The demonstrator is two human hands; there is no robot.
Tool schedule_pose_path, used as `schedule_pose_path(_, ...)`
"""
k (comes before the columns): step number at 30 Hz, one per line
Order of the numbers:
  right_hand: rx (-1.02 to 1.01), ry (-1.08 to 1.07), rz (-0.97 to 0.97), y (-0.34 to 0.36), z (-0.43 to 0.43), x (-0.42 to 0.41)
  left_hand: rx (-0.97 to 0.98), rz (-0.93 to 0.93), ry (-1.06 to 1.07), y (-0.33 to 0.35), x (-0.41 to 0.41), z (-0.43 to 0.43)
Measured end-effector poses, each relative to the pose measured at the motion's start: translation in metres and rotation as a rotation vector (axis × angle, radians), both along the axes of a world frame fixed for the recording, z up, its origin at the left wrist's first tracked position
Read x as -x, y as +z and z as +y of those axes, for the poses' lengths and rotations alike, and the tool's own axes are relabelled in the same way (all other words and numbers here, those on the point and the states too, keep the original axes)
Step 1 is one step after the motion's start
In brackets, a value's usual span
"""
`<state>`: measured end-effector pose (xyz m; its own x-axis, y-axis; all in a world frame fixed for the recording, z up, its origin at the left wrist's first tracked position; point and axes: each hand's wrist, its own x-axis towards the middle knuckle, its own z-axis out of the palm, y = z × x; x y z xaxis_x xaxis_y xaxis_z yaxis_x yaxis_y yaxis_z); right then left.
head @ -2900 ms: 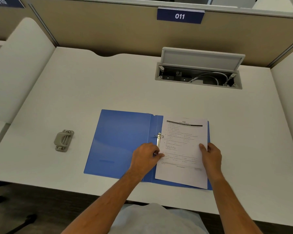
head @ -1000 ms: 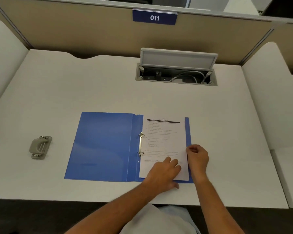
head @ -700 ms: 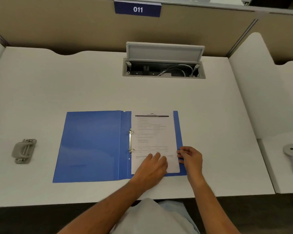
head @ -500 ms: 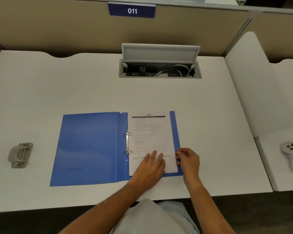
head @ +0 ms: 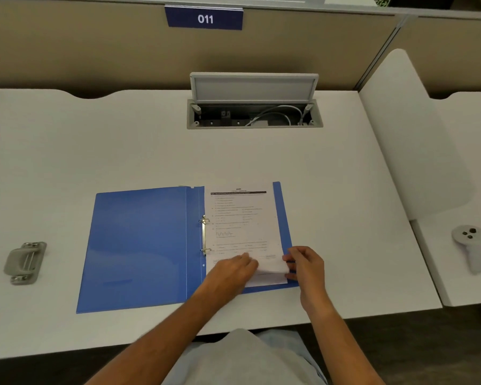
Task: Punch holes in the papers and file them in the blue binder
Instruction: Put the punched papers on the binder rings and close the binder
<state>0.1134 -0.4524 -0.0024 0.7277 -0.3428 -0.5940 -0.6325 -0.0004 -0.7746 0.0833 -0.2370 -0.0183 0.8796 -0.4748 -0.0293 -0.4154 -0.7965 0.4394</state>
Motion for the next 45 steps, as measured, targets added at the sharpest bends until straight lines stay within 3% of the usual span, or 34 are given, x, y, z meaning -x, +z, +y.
schedule_pose_path(3,0.036,-0.09,-0.072,0.006,-0.001,0.0,0.326,0.108,0.563,0.028,0.005,0.011)
schedule_pose_path(8,0.054,-0.031,-0.087,0.01,-0.001,0.0,0.927,0.06,1.387,0.063,0.038,0.059)
schedule_pose_path(11,0.048,0.01,-0.068,0.008,0.002,0.001,1.254,0.168,1.688,0.052,0.065,0.093)
schedule_pose_path(14,0.074,0.045,-0.053,0.003,0.009,0.003,1.219,0.397,1.834,0.038,0.087,0.11)
schedule_pose_path(17,0.136,0.095,-0.065,0.0,0.015,0.004,1.232,0.557,1.868,0.03,0.096,0.115)
schedule_pose_path(25,0.372,0.165,-0.077,-0.002,0.026,-0.003,1.118,0.591,1.896,0.02,0.1,0.129)
schedule_pose_path(32,0.299,0.051,-0.064,0.002,0.038,-0.008,0.659,0.349,2.003,0.029,0.104,0.151)
schedule_pose_path(37,0.127,0.026,-0.021,0.0,0.032,-0.014,0.442,0.171,1.688,0.035,0.093,0.151)
schedule_pose_path(42,0.183,0.145,-0.025,0.007,0.036,-0.013,0.471,0.044,1.308,0.046,0.069,0.118)
schedule_pose_path(45,0.147,0.163,-0.04,0.019,0.043,-0.015,0.556,0.092,1.112,0.053,0.053,0.094)
